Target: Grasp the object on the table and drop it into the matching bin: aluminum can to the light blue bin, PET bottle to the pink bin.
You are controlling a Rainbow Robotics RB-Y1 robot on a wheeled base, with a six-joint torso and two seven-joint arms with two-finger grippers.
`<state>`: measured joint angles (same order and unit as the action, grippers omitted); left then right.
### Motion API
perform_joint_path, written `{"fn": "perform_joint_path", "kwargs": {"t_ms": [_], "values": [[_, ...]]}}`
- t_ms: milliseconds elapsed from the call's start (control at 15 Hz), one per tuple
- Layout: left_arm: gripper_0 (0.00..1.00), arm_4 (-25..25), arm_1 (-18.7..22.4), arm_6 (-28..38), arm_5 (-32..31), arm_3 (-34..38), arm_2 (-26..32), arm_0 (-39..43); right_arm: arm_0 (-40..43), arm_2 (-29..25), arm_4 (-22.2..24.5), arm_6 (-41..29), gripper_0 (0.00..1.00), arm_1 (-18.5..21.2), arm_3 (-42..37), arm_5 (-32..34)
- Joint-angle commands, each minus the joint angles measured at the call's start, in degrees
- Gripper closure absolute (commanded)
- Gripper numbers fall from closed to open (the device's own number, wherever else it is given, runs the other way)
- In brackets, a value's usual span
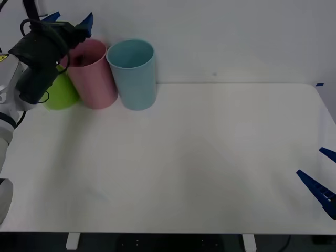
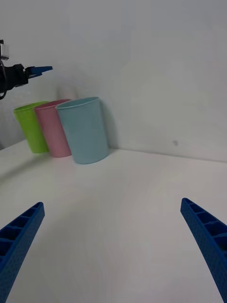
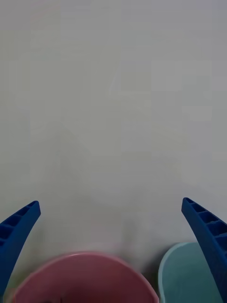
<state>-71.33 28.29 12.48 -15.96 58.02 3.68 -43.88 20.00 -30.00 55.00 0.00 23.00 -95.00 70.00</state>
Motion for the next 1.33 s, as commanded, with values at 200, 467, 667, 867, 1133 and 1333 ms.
{"fn": "perform_joint_path", "kwargs": {"t_ms": [200, 467, 667, 867, 1133, 1333], "values": [[0.00, 4.6, -0.1, -1.3, -1.1, 11.3, 1.5, 10.4, 0.0, 0.0, 0.0, 0.0, 0.00, 0.0, 0.0, 0.0], [0.00, 6.3, 0.0, -2.4, -7.2, 18.5, 5.6, 19.1, 0.0, 0.0, 0.0, 0.0, 0.00, 0.0, 0.0, 0.0], [0.00, 7.6, 0.2, -3.2, -12.6, 22.5, 8.9, 25.2, 0.0, 0.0, 0.0, 0.0, 0.00, 0.0, 0.0, 0.0], [0.00, 8.6, 0.2, -4.0, -18.6, 26.3, 12.3, 31.2, 0.0, 0.0, 0.0, 0.0, 0.00, 0.0, 0.0, 0.0], [0.00, 9.3, 0.2, -5.2, -25.8, 30.1, 16.8, 38.2, 0.0, 0.0, 0.0, 0.0, 0.00, 0.0, 0.0, 0.0], [0.00, 9.5, 0.2, -6.2, -31.5, 31.0, 20.0, 42.0, 0.0, 0.0, 0.0, 0.0, 0.00, 0.0, 0.0, 0.0]]}}
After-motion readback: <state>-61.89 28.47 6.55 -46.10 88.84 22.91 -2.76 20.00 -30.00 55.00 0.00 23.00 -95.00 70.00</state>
